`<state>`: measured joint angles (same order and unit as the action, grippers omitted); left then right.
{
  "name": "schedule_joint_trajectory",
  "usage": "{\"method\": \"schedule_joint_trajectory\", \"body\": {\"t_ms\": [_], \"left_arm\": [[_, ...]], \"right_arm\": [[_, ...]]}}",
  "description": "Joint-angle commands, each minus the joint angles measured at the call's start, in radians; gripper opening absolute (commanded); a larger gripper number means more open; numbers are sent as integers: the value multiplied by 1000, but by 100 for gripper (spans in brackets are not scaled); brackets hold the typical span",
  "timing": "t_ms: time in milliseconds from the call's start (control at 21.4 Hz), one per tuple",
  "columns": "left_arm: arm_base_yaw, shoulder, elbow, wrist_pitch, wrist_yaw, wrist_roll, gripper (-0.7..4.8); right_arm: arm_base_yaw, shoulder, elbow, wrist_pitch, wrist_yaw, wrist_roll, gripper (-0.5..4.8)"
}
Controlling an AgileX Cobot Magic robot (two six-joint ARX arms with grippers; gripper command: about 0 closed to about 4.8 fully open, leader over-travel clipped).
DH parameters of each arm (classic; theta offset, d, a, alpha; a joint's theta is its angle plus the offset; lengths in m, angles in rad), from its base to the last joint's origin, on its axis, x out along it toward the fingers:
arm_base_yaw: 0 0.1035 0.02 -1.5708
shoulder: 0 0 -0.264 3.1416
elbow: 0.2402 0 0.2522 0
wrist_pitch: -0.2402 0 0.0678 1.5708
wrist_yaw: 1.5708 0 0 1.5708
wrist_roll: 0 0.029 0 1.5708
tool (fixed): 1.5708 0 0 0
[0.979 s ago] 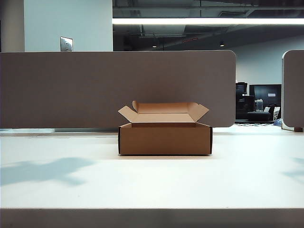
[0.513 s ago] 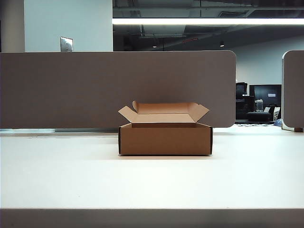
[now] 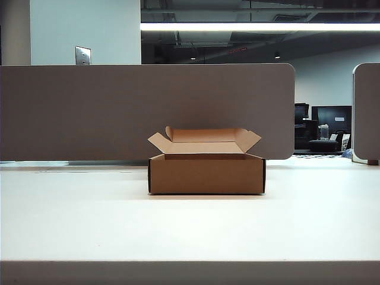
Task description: Pick up all the paper balls on the table and put them in the paper box.
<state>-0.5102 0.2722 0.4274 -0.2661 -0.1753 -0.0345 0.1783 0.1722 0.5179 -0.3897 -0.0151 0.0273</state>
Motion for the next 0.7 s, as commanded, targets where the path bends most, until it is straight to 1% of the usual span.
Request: {"method": "schedule_joint_trajectory", "body": {"t_ms": [47, 140, 233, 280, 373, 420, 466, 606, 699], "left_arm": [[0, 0, -138, 255, 30, -5, -6], [0, -2, -206, 320, 34, -7, -6], [0, -21, -262, 376, 34, -8, -6], [0, -28, -274, 380, 33, -7, -6], [2, -42, -303, 379, 35, -7, -6], [2, -48, -320, 379, 53, -7, -6], [3, -51, -328, 379, 67, -7, -6], [7, -54, -340, 379, 67, -2, -6], [24, -54, -349, 379, 67, 4, -6]], "right_arm": [[1, -2, -95, 69, 14, -9, -6], [1, -2, -143, 93, 39, -9, -6], [1, -2, -193, 146, 39, -10, -6], [1, -2, -208, 165, 39, -12, -6], [1, -2, -251, 234, 14, -61, -6], [1, -2, -278, 270, -10, -67, -6], [1, -2, -294, 283, -14, -67, -6], [2, -2, -336, 283, -14, -118, -6], [9, -2, -373, 329, -33, -113, -6]]}}
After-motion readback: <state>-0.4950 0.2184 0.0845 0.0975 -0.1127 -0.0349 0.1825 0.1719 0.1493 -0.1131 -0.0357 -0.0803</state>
